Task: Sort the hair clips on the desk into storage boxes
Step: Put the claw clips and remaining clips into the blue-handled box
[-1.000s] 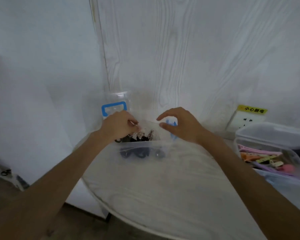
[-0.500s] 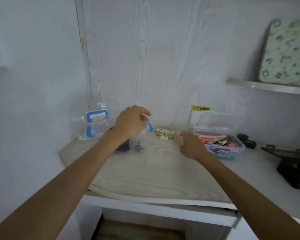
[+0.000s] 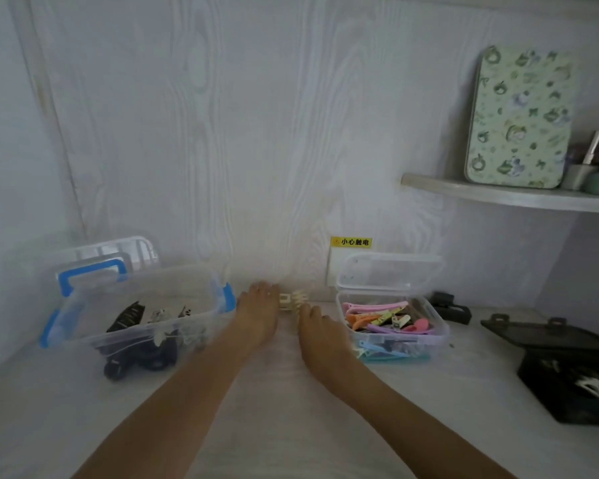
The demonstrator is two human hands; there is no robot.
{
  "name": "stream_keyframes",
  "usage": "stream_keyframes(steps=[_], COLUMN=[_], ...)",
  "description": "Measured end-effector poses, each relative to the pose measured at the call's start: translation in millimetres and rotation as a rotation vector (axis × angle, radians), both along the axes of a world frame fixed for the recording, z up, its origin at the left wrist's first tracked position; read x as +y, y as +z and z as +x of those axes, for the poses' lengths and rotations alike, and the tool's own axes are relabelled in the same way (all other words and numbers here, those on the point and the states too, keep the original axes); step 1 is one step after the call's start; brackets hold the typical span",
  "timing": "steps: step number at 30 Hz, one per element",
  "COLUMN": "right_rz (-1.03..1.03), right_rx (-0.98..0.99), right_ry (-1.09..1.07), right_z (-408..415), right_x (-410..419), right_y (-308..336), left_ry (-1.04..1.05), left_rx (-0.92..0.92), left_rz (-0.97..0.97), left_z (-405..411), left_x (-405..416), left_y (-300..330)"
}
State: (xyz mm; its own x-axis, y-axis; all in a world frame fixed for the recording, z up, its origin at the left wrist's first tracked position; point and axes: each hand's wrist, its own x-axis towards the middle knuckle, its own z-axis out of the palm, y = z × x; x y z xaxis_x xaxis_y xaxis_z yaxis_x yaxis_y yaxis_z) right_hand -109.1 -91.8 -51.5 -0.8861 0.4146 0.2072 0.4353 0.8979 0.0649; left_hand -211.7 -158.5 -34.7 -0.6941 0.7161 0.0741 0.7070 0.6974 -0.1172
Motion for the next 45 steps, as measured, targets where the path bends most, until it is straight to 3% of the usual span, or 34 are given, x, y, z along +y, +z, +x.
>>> stream_keyframes(steps=[11,13,16,20,24,29,33,37,42,45], right_rz=[-0.206,-0.322,-0.654,-0.7,-0.807,-0.641,-0.484,-0.358,-0.377,-0.267], right_rx=[-0.096,-0.146,-0.083,0.135,0.403,0.748,0.633,0.421,0.557,0.649], right_ry=[0.049,0.078,0.136,0.173,0.231,0.24,0.113,0.205,0.303,0.356], right_z=[37.1,51.0,67.5,75.2,47.7,-24.1,-64.4,-69.1,-29.5,18.2], right_x=[-7.4,-8.7,-13.9,-17.1,-39.2,-106.8,-129.9,-119.9,-99.9,-74.9], right_y=[28.5,45.3,71.4,90.2,94.7,71.4,46.1,38.7,40.6,39.1], left_ry=[-0.086,-0.123,-0.154,-0.198,-0.237,-0.156,-0.081,-0.1,-0.18,-0.27], left_rx=[0.163,0.162,0.111,0.067,0.031,-0.22,-0.265,-0.321,-0.246,-0.248], left_rz=[-0.084,0.011,0.276,0.722,0.879,0.908,0.659,0.671,0.732,0.736], left_z=[32.4,40.6,43.0,34.2,14.3,-33.0,-58.6,-65.0,-34.6,2.9], left_x=[-24.6,-35.2,-54.5,-93.6,-157.4,-215.9,-224.9,-234.9,-210.5,-163.2], left_y=[27.3,35.1,50.0,77.8,99.8,69.6,40.4,47.2,73.8,85.4])
